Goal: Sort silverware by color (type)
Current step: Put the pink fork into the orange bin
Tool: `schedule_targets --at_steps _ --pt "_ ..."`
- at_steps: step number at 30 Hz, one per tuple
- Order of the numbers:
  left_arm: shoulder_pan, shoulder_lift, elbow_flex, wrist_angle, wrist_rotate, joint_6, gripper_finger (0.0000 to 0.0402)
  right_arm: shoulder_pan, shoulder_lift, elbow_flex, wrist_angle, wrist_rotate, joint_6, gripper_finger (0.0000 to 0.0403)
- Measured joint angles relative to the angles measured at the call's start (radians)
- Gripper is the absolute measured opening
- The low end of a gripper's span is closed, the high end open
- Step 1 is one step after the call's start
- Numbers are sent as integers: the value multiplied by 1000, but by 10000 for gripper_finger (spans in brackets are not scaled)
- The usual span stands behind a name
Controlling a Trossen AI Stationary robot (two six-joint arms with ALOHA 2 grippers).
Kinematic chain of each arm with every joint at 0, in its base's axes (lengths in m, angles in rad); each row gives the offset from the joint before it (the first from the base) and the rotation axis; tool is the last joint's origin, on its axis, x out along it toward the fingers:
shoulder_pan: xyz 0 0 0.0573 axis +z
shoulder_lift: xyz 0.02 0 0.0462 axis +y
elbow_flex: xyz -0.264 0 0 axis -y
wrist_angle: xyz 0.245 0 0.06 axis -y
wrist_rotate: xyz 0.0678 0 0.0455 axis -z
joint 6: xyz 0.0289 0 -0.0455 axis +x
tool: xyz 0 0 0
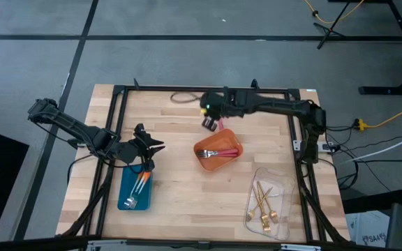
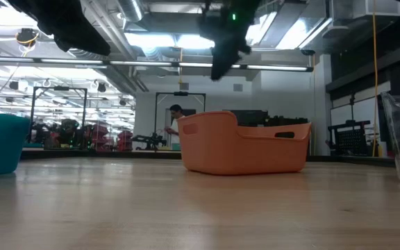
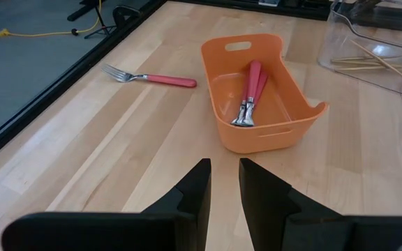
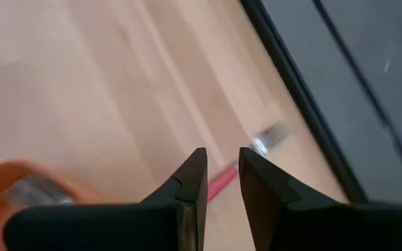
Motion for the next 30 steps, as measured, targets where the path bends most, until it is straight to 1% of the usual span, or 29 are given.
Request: schedule_targets --at_steps 5,9,14,19,22,30 --pt "0 0 0 0 0 0 70 -106 0 -101 48 -89 85 72" --pt "0 0 0 0 0 0 70 -164 0 -182 126 -157 95 72" --pt "0 0 0 0 0 0 70 -210 0 -273 247 -209 95 72" --pt "0 0 0 0 0 0 70 -234 0 -334 318 -212 103 72" --pt "0 0 0 0 0 0 70 -239 0 -362 337 -212 145 72" --pt "0 0 0 0 0 -1 70 -239 0 -427 377 -217 165 72"
